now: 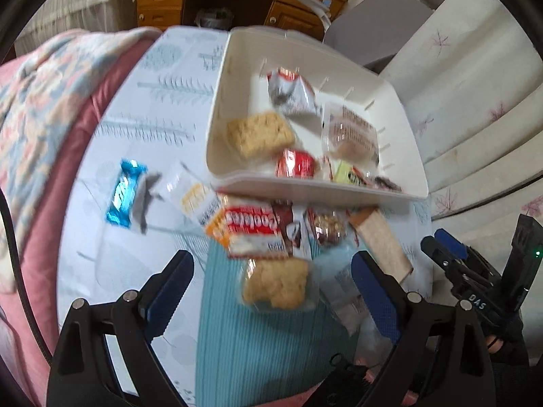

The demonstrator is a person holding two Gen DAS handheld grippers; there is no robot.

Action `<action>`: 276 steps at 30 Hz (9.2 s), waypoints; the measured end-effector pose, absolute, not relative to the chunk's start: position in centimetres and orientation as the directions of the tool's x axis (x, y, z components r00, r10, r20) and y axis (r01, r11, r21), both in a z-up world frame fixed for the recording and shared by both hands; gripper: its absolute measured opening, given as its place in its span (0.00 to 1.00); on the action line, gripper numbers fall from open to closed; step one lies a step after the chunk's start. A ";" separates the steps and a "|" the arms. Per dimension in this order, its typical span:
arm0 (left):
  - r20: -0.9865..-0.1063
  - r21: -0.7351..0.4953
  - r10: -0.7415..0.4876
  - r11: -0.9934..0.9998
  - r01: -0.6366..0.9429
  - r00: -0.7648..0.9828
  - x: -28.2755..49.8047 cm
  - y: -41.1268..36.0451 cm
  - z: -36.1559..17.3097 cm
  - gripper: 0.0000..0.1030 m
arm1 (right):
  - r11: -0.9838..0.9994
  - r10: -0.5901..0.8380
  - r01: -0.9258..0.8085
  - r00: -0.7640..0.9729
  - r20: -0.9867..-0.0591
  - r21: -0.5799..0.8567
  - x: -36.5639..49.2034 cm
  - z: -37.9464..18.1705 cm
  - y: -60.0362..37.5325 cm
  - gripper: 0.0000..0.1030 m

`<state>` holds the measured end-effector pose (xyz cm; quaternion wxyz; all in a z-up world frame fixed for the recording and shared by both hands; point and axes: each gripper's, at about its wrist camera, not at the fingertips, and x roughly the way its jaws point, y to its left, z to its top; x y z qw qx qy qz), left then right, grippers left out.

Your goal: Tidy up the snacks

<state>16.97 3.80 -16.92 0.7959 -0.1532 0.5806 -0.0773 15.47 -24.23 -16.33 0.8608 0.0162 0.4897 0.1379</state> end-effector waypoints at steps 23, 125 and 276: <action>-0.978 -0.189 -0.196 0.978 -0.092 -0.069 17.3 -2.6 -28.1 0.91 | 0.919 0.074 -0.388 0.340 -0.937 -0.069 13.8 -23.0 -23.3 0.65; -0.891 -0.343 -0.389 0.915 0.214 0.234 32.6 6.2 -13.1 0.81 | 0.926 0.367 -0.114 0.504 -0.782 0.361 22.6 -15.6 -12.5 0.64; -0.923 -0.259 -0.299 0.948 0.183 0.241 31.2 3.8 -11.0 0.24 | 0.816 0.427 0.129 0.523 -0.737 0.564 21.1 -11.2 -24.0 0.06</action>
